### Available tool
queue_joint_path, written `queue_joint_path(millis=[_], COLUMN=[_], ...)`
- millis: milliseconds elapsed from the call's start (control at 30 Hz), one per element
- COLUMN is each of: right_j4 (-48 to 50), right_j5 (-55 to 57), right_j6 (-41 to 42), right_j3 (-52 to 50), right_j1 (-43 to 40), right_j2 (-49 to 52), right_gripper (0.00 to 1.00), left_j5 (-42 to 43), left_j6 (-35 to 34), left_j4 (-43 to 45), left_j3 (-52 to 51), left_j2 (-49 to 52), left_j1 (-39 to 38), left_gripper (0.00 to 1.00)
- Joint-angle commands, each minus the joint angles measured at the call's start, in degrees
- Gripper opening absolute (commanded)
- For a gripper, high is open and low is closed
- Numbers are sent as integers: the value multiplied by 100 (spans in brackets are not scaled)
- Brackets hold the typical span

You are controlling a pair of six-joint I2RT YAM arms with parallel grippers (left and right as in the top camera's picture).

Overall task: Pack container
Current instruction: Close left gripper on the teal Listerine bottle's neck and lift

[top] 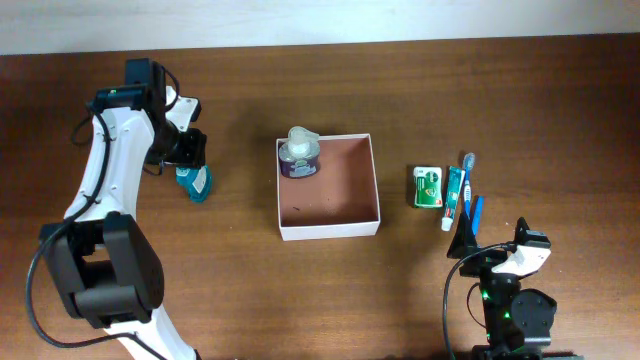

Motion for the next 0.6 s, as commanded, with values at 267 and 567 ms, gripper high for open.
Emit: queue_joint_path(millis=[267, 567], right_j4=[-42, -42], right_j5=[9, 9], right_j6=[-39, -39], right_j3=[-26, -26], right_j1=[31, 31], right_j2=[-48, -48], right_gripper=[98, 98], left_j5=[-37, 166], left_j6=[7, -90], left_j4=[-173, -804], left_j3=[227, 804], left_j2=[57, 57], left_j1=[-9, -9], left_gripper=[42, 40])
